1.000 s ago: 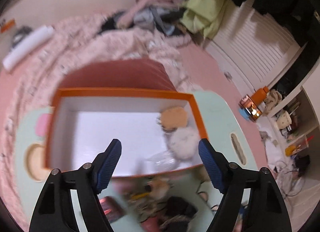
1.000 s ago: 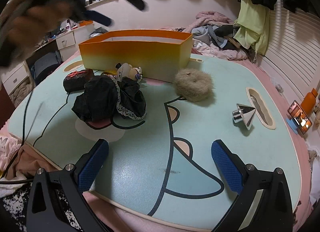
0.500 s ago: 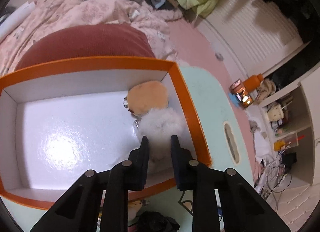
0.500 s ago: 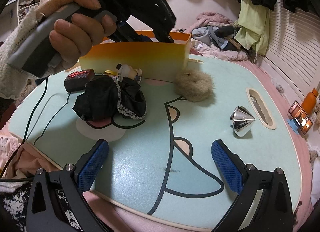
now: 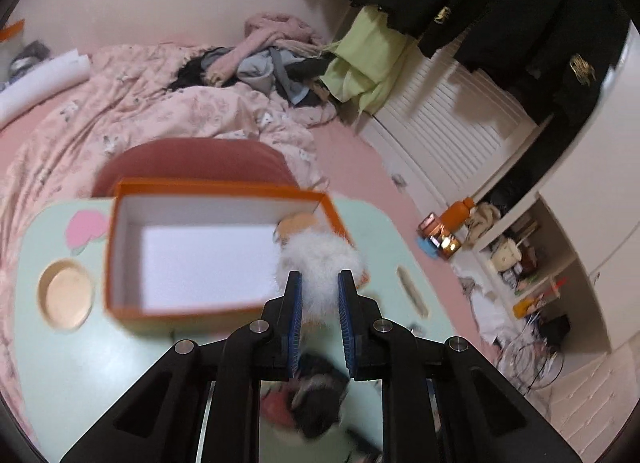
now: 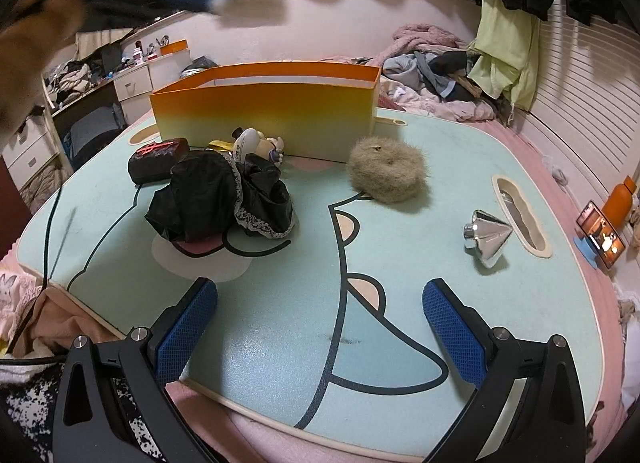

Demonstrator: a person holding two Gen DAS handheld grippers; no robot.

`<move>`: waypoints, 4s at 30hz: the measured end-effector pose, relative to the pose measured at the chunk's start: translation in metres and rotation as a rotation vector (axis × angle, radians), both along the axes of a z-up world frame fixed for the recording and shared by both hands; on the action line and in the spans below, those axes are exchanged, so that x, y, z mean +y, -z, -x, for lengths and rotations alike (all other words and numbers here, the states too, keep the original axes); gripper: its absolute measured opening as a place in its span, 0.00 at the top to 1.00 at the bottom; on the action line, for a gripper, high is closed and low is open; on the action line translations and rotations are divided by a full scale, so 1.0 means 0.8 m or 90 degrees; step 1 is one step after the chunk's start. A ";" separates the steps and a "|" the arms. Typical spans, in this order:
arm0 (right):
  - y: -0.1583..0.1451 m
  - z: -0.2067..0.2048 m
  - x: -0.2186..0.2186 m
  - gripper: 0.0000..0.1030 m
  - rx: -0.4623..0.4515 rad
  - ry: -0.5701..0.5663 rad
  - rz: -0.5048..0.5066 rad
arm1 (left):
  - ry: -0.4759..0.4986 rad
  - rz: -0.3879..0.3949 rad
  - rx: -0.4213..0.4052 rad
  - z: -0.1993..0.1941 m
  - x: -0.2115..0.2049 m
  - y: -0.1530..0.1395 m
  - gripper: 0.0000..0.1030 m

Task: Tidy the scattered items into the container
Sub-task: 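Grasp the white fluffy pompom inside the box with the left gripper, then set the white pompom on the mat beside the black fabric with the left gripper, then reach into the box and grasp the tan round plush with the right gripper, then set the tan plush on the mat beside the beige pompom with the right gripper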

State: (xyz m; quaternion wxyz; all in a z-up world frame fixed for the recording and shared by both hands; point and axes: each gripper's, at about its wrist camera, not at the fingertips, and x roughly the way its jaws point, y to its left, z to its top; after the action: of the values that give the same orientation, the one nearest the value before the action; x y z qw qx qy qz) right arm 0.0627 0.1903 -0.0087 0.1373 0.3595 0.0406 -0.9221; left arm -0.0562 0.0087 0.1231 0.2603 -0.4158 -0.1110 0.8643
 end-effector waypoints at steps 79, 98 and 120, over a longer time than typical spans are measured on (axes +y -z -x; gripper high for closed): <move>-0.047 0.304 -0.103 0.53 -0.215 0.029 -0.346 | -0.092 0.260 0.110 -0.144 -0.016 0.157 0.00; -0.170 0.153 -0.024 0.62 -0.036 -0.044 0.008 | -0.093 0.260 0.110 -0.144 -0.017 0.158 0.00; -0.099 0.038 0.087 0.21 -0.008 0.011 0.194 | -0.094 0.260 0.109 -0.143 -0.017 0.158 0.00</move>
State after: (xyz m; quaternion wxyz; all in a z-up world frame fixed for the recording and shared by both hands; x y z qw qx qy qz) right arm 0.0320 0.2601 0.0708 0.1821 0.3409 -0.1035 -0.9165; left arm 0.0585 -0.0050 -0.0030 0.1156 -0.3756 0.0586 0.9177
